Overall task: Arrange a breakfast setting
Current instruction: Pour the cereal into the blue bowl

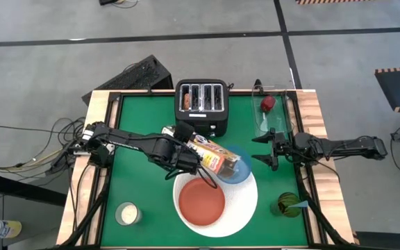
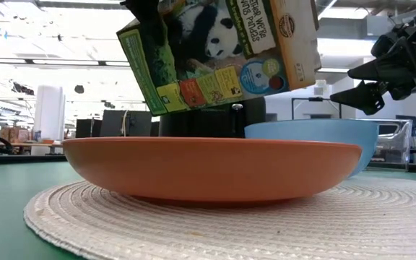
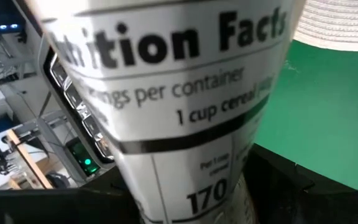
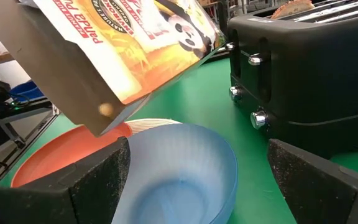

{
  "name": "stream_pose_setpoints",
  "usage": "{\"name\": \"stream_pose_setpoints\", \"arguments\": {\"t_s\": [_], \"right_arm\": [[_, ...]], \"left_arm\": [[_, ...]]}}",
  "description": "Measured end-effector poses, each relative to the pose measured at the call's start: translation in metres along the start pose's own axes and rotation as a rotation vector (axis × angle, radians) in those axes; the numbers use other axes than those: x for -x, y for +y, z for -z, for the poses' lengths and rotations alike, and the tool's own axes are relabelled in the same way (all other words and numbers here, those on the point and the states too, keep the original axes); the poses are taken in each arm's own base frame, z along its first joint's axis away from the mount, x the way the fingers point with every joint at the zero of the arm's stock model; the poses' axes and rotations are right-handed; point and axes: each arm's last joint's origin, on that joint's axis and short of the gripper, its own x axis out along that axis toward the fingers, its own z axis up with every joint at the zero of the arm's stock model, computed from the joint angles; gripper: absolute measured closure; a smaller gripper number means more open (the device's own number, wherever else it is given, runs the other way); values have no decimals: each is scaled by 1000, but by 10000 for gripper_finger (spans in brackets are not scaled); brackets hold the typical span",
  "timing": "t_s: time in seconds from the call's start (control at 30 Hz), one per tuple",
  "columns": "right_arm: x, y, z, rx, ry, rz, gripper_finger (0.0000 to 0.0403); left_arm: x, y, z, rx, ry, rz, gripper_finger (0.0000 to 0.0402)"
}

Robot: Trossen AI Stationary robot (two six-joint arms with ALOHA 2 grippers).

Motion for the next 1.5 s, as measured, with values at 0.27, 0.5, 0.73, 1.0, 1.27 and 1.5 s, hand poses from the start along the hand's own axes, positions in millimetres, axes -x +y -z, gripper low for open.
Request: {"name": "stream_pose_setpoints", "arguments": {"t_s": [0.27, 0.5, 0.73, 1.0, 1.27, 1.5], "right_arm": [[0, 0, 0, 0, 0, 0, 7], [0, 0, 0, 0, 0, 0, 7], [0, 0, 0, 0, 0, 0, 7], [0, 0, 0, 0, 0, 0, 7], [0, 0, 0, 0, 0, 0, 7], [0, 0, 0, 0, 0, 0, 7]], "left_arm": [[0, -1, 0, -6, -6, 23, 232], [2, -3, -1, -5, -10, 25, 238], [3, -4, -1, -36, -15, 30, 239], [7, -8, -3, -50, -27, 31, 239], [8, -10, -3, -42, -32, 35, 239], [2, -3, -1, 5, -15, 27, 239]]}}
